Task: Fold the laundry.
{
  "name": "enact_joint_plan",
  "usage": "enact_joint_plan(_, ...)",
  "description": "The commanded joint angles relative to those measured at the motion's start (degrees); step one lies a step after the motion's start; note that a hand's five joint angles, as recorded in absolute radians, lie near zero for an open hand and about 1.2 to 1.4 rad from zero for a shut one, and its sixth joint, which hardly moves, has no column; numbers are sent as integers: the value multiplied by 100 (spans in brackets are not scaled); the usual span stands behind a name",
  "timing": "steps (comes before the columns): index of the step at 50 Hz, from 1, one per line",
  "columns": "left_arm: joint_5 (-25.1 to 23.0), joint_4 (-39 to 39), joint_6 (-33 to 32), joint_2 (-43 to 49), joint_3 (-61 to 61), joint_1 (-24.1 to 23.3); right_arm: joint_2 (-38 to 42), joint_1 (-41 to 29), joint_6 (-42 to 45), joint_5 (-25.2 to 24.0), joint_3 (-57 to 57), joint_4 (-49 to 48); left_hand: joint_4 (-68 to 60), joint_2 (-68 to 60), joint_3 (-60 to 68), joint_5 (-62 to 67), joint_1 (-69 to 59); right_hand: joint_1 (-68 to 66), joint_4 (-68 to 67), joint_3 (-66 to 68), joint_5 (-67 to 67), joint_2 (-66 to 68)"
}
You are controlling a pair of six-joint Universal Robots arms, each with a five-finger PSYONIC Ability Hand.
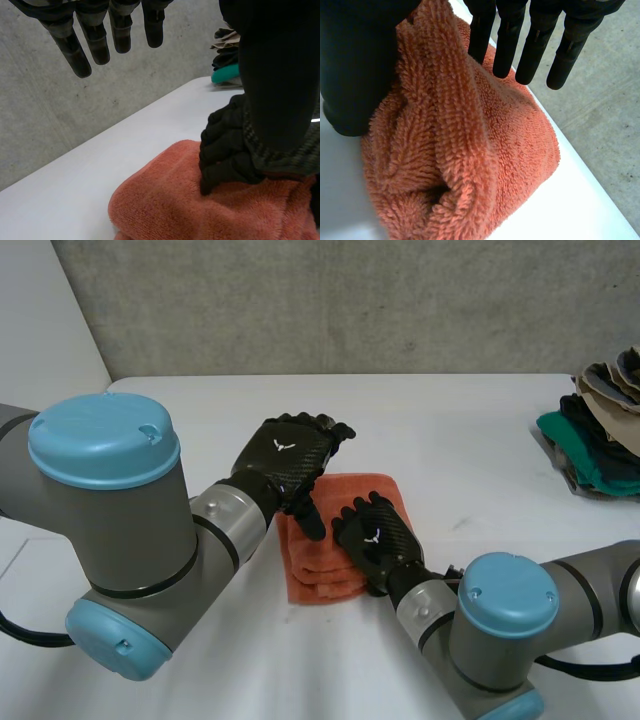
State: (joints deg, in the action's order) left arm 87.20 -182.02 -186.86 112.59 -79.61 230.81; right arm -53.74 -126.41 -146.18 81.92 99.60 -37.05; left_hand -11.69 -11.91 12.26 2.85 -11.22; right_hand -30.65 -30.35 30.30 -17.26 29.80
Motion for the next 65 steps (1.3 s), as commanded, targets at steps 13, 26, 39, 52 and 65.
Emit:
enact_joint_plan(13, -1, 0, 1, -9, -19, 8, 382, 20, -86, 52, -915, 49, -156, -134, 98, 39, -203, -4935, -4965, 4970, -5274, 5020)
enact_joint_plan(26, -27, -71, 9, -518, 60, 52, -339, 1047, -885, -202, -2040, 101, -139, -117, 81, 22, -186, -4935, -4965, 4970, -5274, 5020)
enact_joint_plan(39, -45, -334, -17, -888, 51, -88, -664, 3164, -2836, -836, -4439, -241, -139, -117, 81, 22, -186, -4935, -4965, 4970, -5274, 5020)
enact_joint_plan(52, -97, -361, -17, -835, -54, -246, 635, 5354, -4515, -2012, -5047, -918, -122, -100, 64, 5, -169, -4935, -4965, 4970, -5274, 5020)
enact_joint_plan(65, -177, -563, -8, -818, -327, -282, 1938, 6374, -4384, -3287, -3887, -1621, -105, -83, 48, -11, -152, -4935, -4965, 4970, -5274, 5020)
